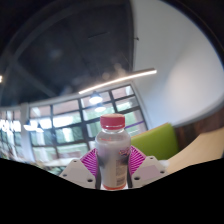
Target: Pour water
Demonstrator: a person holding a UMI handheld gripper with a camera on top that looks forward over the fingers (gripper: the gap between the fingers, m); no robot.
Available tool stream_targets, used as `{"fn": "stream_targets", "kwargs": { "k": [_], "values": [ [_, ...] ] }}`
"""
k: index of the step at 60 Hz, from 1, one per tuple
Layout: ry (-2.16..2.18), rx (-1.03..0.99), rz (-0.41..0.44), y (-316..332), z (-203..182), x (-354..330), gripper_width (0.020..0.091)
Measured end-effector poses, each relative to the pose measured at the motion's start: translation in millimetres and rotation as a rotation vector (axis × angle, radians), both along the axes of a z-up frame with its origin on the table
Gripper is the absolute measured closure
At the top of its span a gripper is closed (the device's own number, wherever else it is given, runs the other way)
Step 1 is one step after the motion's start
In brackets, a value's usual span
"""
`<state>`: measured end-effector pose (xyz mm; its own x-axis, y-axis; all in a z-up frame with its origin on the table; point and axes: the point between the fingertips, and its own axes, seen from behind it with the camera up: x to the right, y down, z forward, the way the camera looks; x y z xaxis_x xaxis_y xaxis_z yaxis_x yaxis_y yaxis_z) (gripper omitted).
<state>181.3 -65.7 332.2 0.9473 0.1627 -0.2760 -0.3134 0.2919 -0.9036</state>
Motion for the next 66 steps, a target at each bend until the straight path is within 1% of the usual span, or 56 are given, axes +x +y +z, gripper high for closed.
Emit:
{"fn": "stream_targets", "kwargs": {
  "k": [2, 3, 4, 5, 6, 9, 10, 14, 15, 18, 20, 21, 26, 27, 28, 37, 42, 43, 46, 51, 53, 57, 59, 62, 66],
  "values": [
    [-0.075, -0.009, -0.071, -4.7, -8.4, 27.9, 0.0756],
    [-0.104, -0.019, -0.101, 9.5, -16.4, 38.9, 0.0756],
    [-0.134, -0.029, -0.122, 7.2, -24.0, 49.6, 0.0756],
    [-0.16, -0.041, -0.139, 5.3, -33.0, 59.5, 0.0756],
    [-0.183, -0.057, -0.156, 16.9, -43.4, 68.7, 0.0756],
    [-0.244, -0.117, -0.193, 15.0, -80.7, 94.2, 0.0756],
    [-0.256, -0.143, -0.205, 32.8, -94.6, 102.3, 0.0757],
    [-0.291, -0.256, -0.212, 33.8, -156.4, 122.9, 0.0756],
    [-0.294, -0.288, -0.216, 55.5, -172.0, 129.1, 0.0755],
    [-0.296, -0.358, -0.219, 56.6, -211.4, 139.1, 0.0757],
    [-0.286, -0.379, -0.225, 60.3, -228.8, 143.4, 0.0756],
    [-0.28, -0.388, -0.225, 74.3, -232.9, 147.3, 0.0756],
    [-0.257, -0.429, -0.199, 79.2, -259.2, 142.3, 0.0754],
    [-0.263, -0.416, -0.194, 79.4, -257.4, 139.8, 0.0743],
    [-0.271, -0.388, -0.197, 81.3, -250.5, 138.5, 0.0753],
    [-0.279, -0.416, -0.214, 91.8, -253.6, 141.3, 0.0749],
    [-0.277, -0.413, -0.211, 91.3, -254.5, 142.8, 0.0747],
    [-0.277, -0.415, -0.208, 91.1, -255.0, 142.7, 0.0726],
    [-0.273, -0.423, -0.205, 90.3, -255.4, 142.5, 0.0705],
    [-0.281, -0.431, -0.201, 88.7, -255.2, 143.4, 0.0583],
    [-0.284, -0.444, -0.199, 86.7, -257.4, 144.2, 0.0518],
    [-0.295, -0.439, -0.172, 80.2, -257.3, 139.9, 0.0243],
    [-0.306, -0.417, -0.153, 77.7, -254.5, 136.4, 0.0255],
    [-0.32, -0.4, -0.154, 69.5, -252.3, 137.2, 0.0281],
    [-0.339, -0.378, -0.141, 62.1, -249.1, 137.2, 0.0282]
  ]
}}
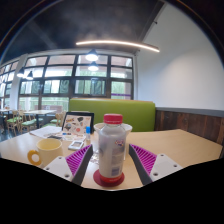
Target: Pour water
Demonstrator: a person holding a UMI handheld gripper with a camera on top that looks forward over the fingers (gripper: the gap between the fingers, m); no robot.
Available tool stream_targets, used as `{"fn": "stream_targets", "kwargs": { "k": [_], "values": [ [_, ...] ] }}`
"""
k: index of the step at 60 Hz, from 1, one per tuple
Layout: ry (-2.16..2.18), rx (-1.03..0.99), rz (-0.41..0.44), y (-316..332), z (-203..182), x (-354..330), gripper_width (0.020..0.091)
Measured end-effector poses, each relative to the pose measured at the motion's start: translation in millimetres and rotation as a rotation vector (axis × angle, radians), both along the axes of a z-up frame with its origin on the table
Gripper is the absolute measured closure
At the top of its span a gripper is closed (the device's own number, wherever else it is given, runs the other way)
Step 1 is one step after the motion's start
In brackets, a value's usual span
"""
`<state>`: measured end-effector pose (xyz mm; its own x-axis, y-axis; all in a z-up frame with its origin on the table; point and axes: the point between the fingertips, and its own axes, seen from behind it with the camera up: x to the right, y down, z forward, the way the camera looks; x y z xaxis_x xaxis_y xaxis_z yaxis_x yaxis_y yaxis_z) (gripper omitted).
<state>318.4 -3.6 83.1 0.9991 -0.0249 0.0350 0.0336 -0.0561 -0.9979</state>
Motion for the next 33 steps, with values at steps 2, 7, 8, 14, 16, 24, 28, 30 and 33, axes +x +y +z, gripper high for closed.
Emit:
{"fn": "stream_targets", "kwargs": {
  "k": [2, 7, 8, 14, 16, 24, 28, 30, 33],
  "values": [
    [-0.01, 0.002, 0.0, -8.4, -0.4, -0.1, 0.0283],
    [-0.009, -0.008, -0.005, -16.7, -1.4, 1.5, 0.0283],
    [-0.005, -0.009, -0.005, -18.6, -1.7, 1.3, 0.0281],
    [0.018, 0.006, 0.005, -38.1, 3.3, -0.9, 0.0281],
    [0.027, 0.006, 0.006, -40.7, 4.8, -1.1, 0.0282],
    [0.049, 0.001, 0.004, -55.8, 6.4, 0.0, 0.0282],
    [0.049, 0.006, 0.001, -61.2, 6.8, 2.0, 0.0281],
    [0.048, 0.009, -0.001, -63.5, 6.8, 2.8, 0.0283],
    [0.042, 0.011, -0.004, -65.8, 6.6, 4.9, 0.0282]
  ]
}}
